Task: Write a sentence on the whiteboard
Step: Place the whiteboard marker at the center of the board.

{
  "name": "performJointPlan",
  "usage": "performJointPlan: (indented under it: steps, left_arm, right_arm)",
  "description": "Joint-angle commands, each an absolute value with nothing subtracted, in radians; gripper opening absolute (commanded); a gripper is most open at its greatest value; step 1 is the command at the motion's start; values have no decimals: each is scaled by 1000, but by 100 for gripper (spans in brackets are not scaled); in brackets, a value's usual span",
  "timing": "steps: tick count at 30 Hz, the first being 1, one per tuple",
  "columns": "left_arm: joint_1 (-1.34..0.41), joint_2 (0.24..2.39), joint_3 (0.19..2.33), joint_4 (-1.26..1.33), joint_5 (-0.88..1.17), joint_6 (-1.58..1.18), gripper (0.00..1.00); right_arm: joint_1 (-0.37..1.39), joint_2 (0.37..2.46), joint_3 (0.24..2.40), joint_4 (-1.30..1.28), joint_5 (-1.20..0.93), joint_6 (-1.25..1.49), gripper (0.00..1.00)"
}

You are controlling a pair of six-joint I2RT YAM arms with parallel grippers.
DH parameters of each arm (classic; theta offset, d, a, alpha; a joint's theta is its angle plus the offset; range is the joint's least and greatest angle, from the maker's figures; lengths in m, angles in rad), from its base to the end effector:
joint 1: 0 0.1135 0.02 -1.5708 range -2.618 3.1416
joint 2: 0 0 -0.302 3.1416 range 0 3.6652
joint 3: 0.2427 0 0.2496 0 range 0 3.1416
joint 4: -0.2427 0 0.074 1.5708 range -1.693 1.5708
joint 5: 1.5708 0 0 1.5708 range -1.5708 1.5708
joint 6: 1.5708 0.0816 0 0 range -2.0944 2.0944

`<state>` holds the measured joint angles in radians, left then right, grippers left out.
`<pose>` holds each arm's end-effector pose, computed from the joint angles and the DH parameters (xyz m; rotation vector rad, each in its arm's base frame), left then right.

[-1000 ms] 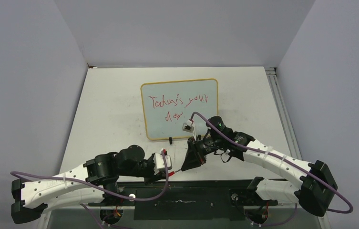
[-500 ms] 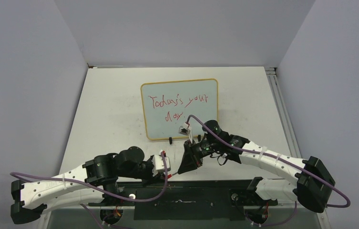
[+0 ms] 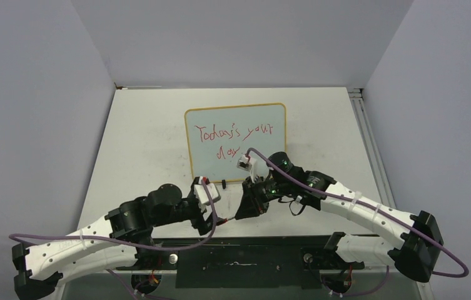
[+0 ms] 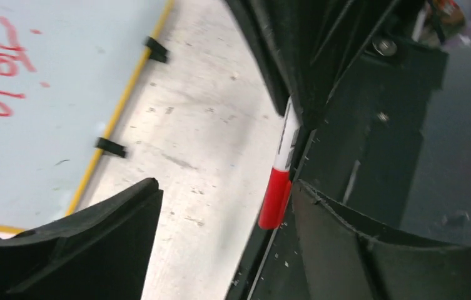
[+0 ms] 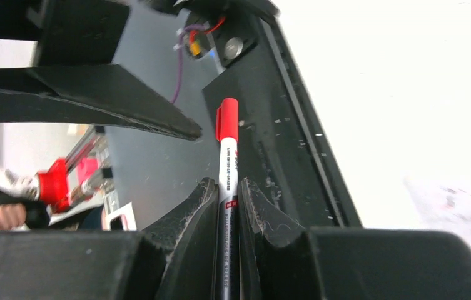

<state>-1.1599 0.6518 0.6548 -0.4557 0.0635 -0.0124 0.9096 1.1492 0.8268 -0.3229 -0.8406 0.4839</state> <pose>0.0599 -0.1504 0.2894 1.1846 1.7554 -0.7888 0.1042 0.2329 0.2919 -1.0498 2.2756 1.6215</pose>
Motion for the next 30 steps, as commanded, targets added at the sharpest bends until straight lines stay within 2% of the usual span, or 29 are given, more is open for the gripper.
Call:
performJointPlan:
  steps: [1,6,11,15,20,25,30]
  left_arm:
    - [-1068,638,716,-329,-38,-73,79]
    - [-884,643,722,-318,0,-134,91]
    - [-632,675,737,-348,9,-211,94]
    - [-426,687,741,-363,38,-254,95]
    - [-260,667,732,-353,49,-285,97]
    - [-223,641,734,-377,-49,-285,97]
    - [-219,609,731,-390,-112,-276,97]
  right_arm:
    - [851,1076,936,-538,-588,428,5]
    - [852,1070,1002,-727,-294,419,5]
    - [818,1025,944,-726,-115,509,6]
    - [756,1015,843,-654,-166,541,6]
    - [686,1014,699,-470,-369,555,6]
    - [566,1024,563,-297,-513,586,8]
    - [493,1044,475,-193,-535,613,13]
